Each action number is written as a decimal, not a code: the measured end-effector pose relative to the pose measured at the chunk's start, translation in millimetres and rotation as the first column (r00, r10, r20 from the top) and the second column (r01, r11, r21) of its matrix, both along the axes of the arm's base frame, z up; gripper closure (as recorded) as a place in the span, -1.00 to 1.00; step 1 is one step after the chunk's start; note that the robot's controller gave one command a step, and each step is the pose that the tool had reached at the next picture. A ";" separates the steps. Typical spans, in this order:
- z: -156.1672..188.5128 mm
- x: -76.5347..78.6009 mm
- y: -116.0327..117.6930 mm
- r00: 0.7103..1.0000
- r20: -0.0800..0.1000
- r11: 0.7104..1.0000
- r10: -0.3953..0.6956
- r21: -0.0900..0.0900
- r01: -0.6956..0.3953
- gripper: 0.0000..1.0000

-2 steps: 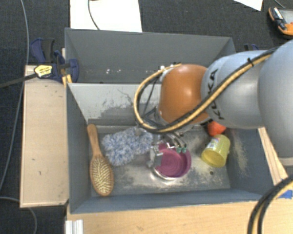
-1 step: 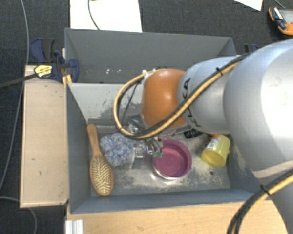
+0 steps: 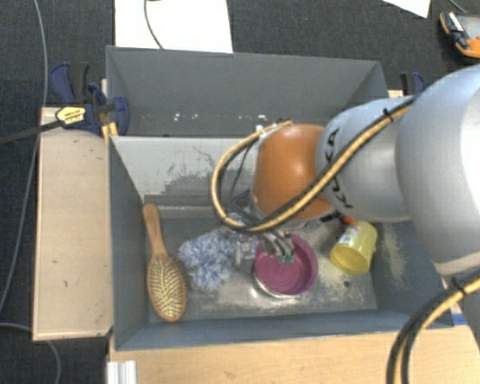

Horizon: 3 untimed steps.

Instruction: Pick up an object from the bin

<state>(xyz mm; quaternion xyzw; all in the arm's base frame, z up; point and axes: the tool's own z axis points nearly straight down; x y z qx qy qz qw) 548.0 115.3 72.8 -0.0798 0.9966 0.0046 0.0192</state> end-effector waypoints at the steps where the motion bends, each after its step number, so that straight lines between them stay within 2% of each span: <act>1: 0.0 0.0 0.0 1.000 0.000 1.000 -0.002 0.000 0.002 1.00; 2: -0.2 0.3 0.2 1.000 0.001 1.000 0.008 0.001 -0.008 1.00; 3: 104.9 -14.7 -8.9 1.000 -0.002 1.000 -0.006 0.000 0.006 1.00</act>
Offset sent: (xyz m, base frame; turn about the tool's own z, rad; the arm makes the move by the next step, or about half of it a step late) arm -0.0005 0.0000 -0.0028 -0.0177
